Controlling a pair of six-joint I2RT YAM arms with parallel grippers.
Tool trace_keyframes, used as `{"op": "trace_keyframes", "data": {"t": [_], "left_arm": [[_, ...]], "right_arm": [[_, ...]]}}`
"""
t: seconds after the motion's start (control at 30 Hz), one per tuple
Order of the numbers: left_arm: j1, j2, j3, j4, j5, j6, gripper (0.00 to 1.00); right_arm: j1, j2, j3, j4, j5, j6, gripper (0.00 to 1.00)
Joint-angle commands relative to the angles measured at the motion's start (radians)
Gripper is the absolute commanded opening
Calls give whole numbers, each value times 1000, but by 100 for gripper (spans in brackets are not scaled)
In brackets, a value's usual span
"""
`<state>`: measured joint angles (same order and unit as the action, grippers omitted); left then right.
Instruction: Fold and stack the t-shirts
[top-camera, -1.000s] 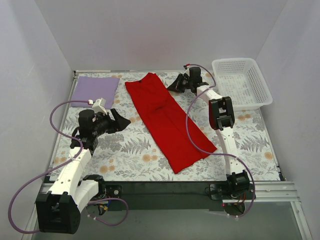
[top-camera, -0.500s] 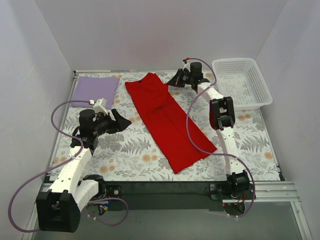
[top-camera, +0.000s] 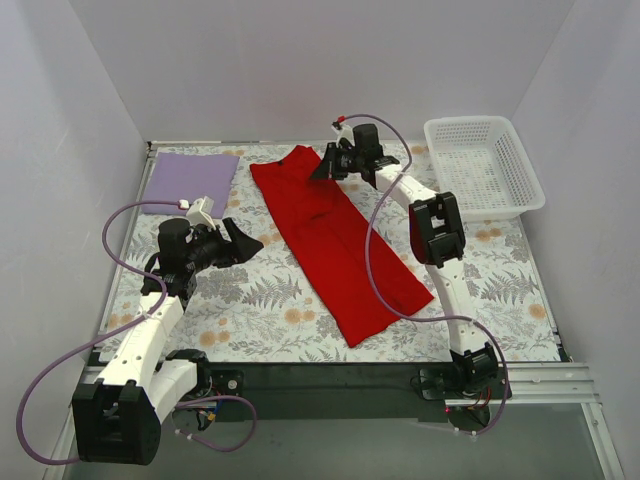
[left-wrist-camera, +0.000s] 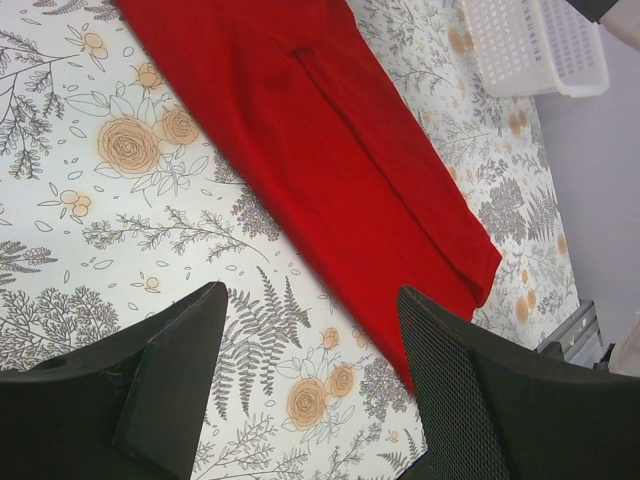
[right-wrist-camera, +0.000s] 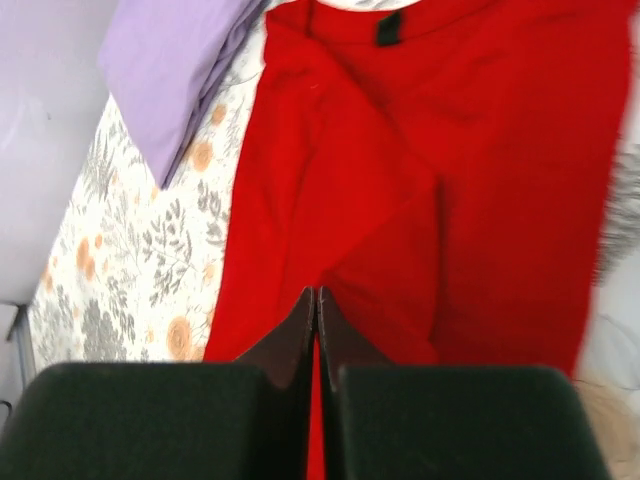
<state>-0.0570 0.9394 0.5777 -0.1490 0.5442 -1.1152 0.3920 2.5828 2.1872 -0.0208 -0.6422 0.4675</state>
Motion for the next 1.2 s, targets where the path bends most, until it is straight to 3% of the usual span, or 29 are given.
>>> {"op": "trace_keyframes", "data": {"t": [0.0,0.17,0.33,0.43,0.47,0.53,0.57,0.73,0.87,0.97,1.0,1.07,1.1,1.17], "left_arm": [[2,-10,16,12,25,8,68],[2,-13,13,12,31,6,68],[2,-13,14,14,36,6,68],[2,-13,14,12,42,6,68],[2,-13,13,12,43,8,68],[2,-11,14,14,46,6,68],[2,-13,14,14,49,6,68],[2,2,13,22,66,11,68],[2,32,5,57,160,15,67],[-32,52,-16,117,221,11,67],[-58,53,-19,124,208,18,67],[-165,56,-22,123,165,55,67],[-205,55,-22,124,142,67,67],[-318,39,-30,123,85,104,67]], "right_arm": [[48,-99,-33,-51,38,-116,1],[119,-112,-55,-125,81,-194,15],[163,-125,-41,-241,122,-325,23],[165,-145,-12,-324,72,-453,41],[162,-156,-6,-384,47,-521,56],[150,-214,-42,-419,-72,-668,71],[128,-242,-64,-419,-112,-697,74],[3,-374,-136,-418,-371,-748,71],[-94,-470,-262,-441,-441,-763,65],[-137,-599,-420,-626,-394,-1045,65],[-140,-689,-535,-674,-355,-1205,65],[-156,-798,-677,-696,-245,-1308,66],[-168,-914,-833,-696,-229,-1408,68],[-229,-1028,-967,-693,-232,-1496,71]]}}
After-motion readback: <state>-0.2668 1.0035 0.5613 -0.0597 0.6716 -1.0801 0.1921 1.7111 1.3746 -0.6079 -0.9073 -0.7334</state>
